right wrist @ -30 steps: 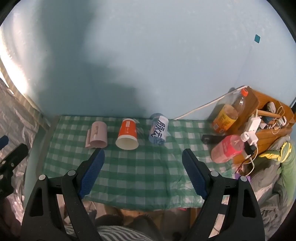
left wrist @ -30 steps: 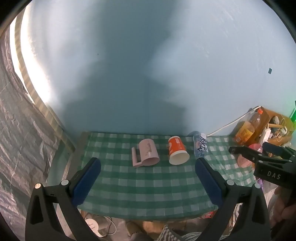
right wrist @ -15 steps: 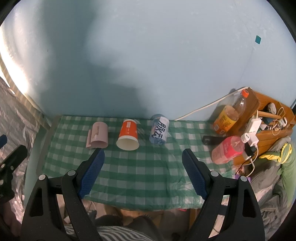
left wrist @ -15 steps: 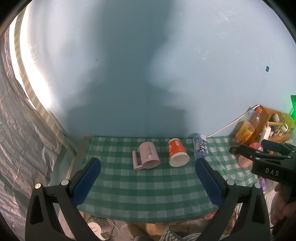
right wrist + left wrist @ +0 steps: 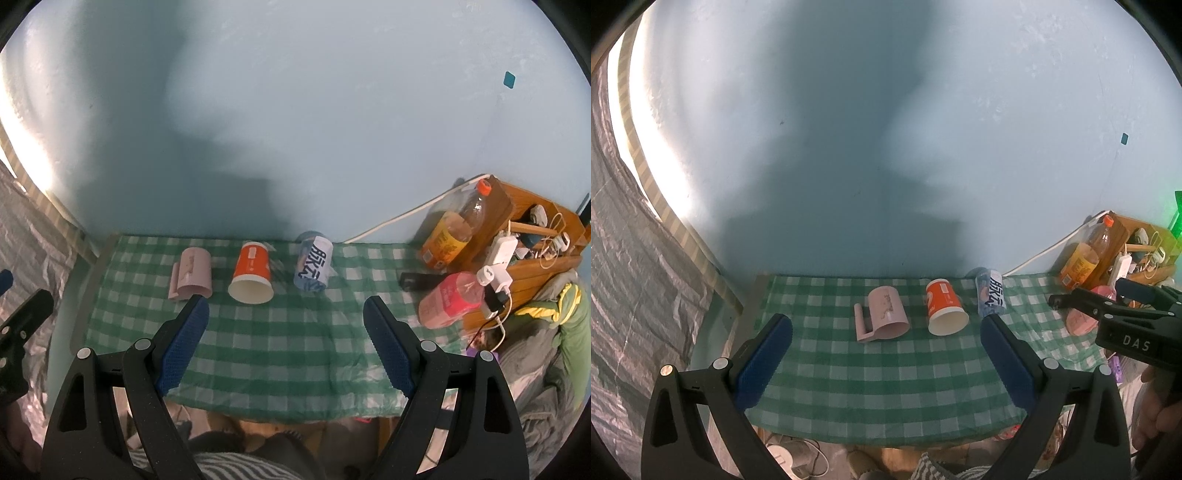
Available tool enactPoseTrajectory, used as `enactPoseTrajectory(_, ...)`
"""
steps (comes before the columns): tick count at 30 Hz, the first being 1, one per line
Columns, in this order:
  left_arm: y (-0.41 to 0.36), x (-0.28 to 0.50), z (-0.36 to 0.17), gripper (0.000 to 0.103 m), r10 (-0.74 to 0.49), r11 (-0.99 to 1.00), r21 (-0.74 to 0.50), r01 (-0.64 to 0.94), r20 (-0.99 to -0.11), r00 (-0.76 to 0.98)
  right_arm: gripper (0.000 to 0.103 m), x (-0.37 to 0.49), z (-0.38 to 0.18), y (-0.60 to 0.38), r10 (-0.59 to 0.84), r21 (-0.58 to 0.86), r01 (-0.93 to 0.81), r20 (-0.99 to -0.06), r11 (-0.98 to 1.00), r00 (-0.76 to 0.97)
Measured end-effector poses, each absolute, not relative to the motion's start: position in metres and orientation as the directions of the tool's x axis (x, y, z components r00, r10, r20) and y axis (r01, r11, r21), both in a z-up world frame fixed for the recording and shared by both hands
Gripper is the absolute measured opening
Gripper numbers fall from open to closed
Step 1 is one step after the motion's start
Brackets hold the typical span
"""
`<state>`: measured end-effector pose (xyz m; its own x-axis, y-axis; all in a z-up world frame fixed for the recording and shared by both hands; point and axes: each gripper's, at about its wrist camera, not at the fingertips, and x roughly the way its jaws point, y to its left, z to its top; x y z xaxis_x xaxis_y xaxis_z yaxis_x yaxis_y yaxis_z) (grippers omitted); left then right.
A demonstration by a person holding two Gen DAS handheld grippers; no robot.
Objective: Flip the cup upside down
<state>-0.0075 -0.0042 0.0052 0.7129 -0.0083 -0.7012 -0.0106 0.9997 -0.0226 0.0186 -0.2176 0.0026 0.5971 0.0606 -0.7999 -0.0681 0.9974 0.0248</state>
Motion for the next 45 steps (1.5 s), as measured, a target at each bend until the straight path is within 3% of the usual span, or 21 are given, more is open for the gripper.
enactPoseTrajectory(45, -0.005, 0.003, 0.004, 0.103, -0.015, 1.0, -0.025, -0.004, -0.689, 0.725, 0.085, 0.026, 0.001, -0.223, 0.052, 0.013, -0.069, -0.796, 0.998, 0.603)
